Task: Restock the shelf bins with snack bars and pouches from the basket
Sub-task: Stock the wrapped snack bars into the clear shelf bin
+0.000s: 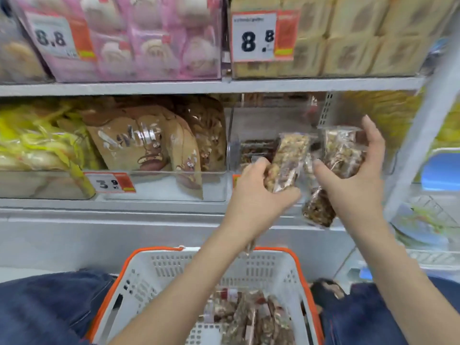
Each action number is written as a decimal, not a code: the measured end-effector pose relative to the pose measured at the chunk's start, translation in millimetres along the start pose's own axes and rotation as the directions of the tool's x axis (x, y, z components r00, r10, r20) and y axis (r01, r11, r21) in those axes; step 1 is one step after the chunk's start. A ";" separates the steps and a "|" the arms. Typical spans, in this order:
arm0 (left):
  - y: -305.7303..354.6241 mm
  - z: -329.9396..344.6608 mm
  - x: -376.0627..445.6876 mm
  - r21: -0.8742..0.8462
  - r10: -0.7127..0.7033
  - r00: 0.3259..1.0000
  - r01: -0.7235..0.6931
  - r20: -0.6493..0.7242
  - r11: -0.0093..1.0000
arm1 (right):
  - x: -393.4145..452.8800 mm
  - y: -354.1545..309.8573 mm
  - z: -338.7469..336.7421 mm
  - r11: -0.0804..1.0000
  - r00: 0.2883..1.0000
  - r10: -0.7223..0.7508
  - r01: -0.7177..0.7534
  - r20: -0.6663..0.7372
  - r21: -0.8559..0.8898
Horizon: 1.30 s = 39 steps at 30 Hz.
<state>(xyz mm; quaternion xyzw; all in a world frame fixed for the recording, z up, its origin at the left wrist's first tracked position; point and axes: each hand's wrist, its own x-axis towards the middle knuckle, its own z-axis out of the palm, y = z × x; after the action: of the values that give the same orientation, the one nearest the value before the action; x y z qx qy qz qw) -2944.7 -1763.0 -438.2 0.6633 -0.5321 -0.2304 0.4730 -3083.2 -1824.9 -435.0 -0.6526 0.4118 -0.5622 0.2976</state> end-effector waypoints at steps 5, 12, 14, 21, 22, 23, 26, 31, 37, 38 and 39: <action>37.1 34.4 86.2 -0.048 -0.108 0.988 0.113 0.110 0.992 | 73.5 29.2 -15.4 0.987 0.995 0.099 -0.100 -0.014 -0.126; 39.1 75.5 157.7 -0.289 -0.143 0.989 0.143 0.024 0.946 | 131.3 57.4 10.3 0.989 0.975 0.151 -0.149 -0.165 0.028; 34.6 84.1 170.0 -0.369 -0.167 0.986 0.153 -0.005 0.917 | 139.5 61.9 17.7 0.994 0.975 0.105 -0.105 -0.197 0.009; 12.5 108.1 202.3 -0.096 -0.035 0.999 0.036 0.009 0.995 | 156.7 109.2 20.0 0.897 0.976 -0.019 0.113 0.218 -0.428; 5.2 111.8 202.1 0.031 -0.024 0.996 0.022 0.080 0.999 | 152.8 120.6 19.0 0.804 0.922 0.098 0.148 0.374 -0.576; -2.5 115.2 201.6 0.158 -0.025 0.989 0.001 0.146 0.987 | 149.0 128.0 17.1 0.733 0.870 0.208 0.165 0.448 -0.660; -13.1 121.3 200.0 0.375 0.021 0.977 -0.101 0.212 0.921 | 141.8 127.9 8.6 0.769 0.896 0.241 0.057 0.372 -0.637; 3.3 111.9 180.2 0.434 0.137 0.973 -0.207 0.187 0.877 | 122.1 98.4 -1.5 0.882 1.000 -0.017 0.024 0.018 -0.471; -27.8 64.5 77.4 0.265 0.622 0.777 -0.582 -0.098 0.769 | 49.8 62.2 -8.3 0.925 0.951 -0.299 0.309 0.076 -0.220; -48.1 58.3 56.4 0.305 0.673 0.733 -0.622 -0.099 0.721 | 26.3 64.8 -1.2 0.924 0.944 -0.304 0.326 0.130 -0.201; -73.2 53.3 37.1 0.352 0.699 0.712 -0.637 -0.072 0.685 | 1.2 69.9 6.6 0.925 0.937 -0.274 0.318 0.214 -0.206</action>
<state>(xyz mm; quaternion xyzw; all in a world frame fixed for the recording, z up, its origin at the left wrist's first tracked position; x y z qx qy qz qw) -2940.0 -1818.7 -518.6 0.5057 -0.7160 0.1107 0.4683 -3090.9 -1860.3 -495.2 -0.7868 0.3436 -0.4856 0.1648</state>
